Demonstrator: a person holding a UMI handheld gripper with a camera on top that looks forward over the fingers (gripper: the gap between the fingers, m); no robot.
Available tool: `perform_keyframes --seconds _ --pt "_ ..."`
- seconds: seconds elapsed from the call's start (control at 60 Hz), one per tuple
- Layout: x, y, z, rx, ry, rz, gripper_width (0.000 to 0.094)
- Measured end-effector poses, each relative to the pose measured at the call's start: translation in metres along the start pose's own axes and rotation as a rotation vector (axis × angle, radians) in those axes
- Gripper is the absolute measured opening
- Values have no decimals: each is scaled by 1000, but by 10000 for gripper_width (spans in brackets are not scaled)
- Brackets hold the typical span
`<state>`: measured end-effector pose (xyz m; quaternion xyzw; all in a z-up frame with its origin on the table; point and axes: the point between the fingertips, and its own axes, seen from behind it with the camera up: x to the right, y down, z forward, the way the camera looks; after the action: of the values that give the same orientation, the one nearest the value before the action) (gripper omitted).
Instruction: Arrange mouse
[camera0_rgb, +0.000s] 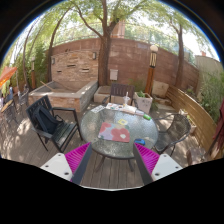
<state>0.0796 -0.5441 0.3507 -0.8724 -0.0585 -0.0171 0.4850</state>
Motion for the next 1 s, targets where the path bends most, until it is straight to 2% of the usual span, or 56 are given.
perform_keyframes --seconds 0.233,0.35,0.517,0.567,0.717,0.833,1.0 --pt "33 29 37 -57 -1 35 849" --pt "55 79 65 -102 28 45 846" --pt "128 151 142 -186 97 55 844" --pt "152 163 171 -188 112 52 848" --pt "209 178 265 -161 146 29 846" --pt "232 172 331 -127 120 56 847" --pt "247 172 408 -158 82 43 846"
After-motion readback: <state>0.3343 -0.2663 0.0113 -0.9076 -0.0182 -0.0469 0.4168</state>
